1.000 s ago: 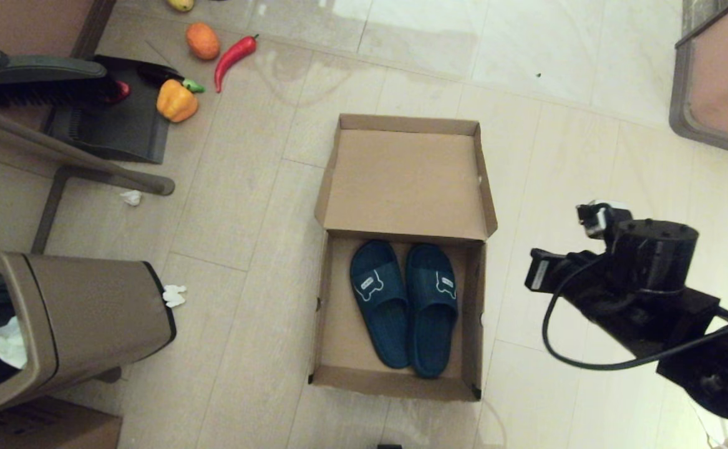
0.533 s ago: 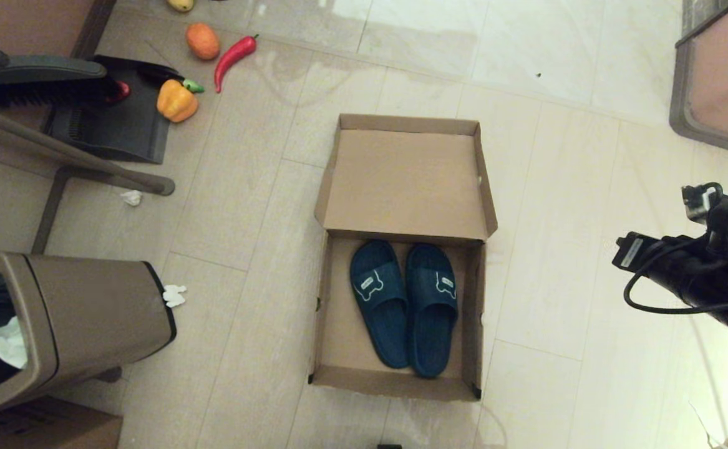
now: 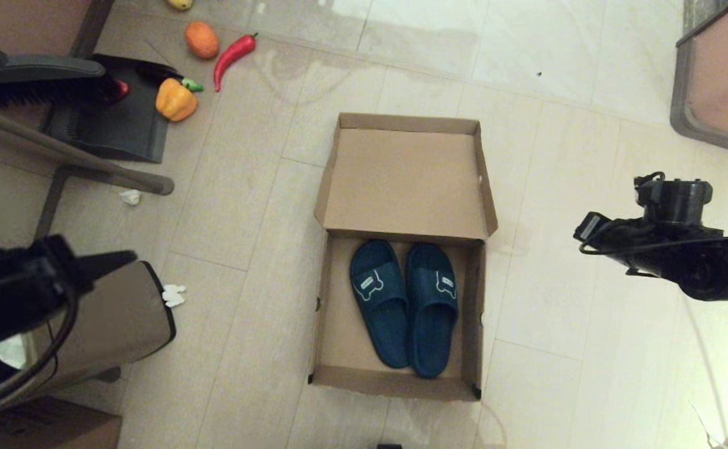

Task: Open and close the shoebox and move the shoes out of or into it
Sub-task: Close the shoe box

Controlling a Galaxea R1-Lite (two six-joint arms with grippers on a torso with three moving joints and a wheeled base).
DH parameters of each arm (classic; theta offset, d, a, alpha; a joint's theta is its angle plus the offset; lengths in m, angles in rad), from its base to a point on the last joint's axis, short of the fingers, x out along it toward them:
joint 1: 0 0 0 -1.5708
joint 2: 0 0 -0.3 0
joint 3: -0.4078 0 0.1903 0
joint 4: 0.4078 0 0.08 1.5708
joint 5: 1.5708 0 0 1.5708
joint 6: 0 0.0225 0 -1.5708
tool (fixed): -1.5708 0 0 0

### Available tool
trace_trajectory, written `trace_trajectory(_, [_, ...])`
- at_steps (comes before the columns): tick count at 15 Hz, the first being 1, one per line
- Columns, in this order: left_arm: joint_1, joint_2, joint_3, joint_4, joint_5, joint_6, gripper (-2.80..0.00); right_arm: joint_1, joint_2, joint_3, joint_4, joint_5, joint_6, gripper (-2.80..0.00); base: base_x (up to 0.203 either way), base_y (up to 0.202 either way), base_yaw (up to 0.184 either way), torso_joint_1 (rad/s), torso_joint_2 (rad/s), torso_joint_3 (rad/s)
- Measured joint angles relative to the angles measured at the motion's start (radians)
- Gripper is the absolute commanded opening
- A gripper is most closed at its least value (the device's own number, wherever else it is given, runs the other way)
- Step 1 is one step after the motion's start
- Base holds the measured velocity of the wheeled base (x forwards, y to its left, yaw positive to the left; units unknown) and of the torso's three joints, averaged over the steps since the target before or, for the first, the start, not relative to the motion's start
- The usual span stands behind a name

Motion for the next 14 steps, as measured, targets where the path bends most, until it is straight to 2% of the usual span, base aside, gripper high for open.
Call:
trace_trajectory(2, [0.002, 0.211, -0.168, -0.02, -0.064, -0.126, -2.8, -0.011, 0.083, -0.142, 0.064, 0.094, 0.02, -2.8, 0.0, 0.0, 0.0, 0.0, 0.0, 0.0])
trace_trajectory(5, [0.0, 0.467, -0.331, -0.044, -0.109, -0.268, -2.8, -0.021, 0.203, -0.402, 0.167, 0.146, 0.114, -2.8, 0.0, 0.0, 0.0, 0.0, 0.0, 0.0])
trace_trajectory(8, [-0.029, 0.646, -0.486, -0.046, -0.119, -0.305, -2.8, -0.017, 0.305, -0.696, 0.296, 0.168, 0.316, -2.8, 0.0, 0.0, 0.0, 0.0, 0.0, 0.0])
trace_trajectory(10, [-0.059, 0.735, -0.589, -0.035, -0.119, -0.309, -2.8, -0.009, 0.353, -0.804, 0.383, 0.239, 0.462, -2.8, 0.0, 0.0, 0.0, 0.0, 0.0, 0.0])
trace_trajectory(12, [-0.092, 0.81, -0.694, 0.002, -0.116, -0.309, -2.8, -0.002, 0.392, -0.83, 0.411, 0.306, 0.52, -2.8, 0.0, 0.0, 0.0, 0.0, 0.0, 0.0])
trace_trajectory(14, [-0.121, 0.881, -0.797, 0.021, -0.115, -0.31, -2.8, 0.009, 0.42, -0.838, 0.392, 0.31, 0.532, -2.8, 0.0, 0.0, 0.0, 0.0, 0.0, 0.0])
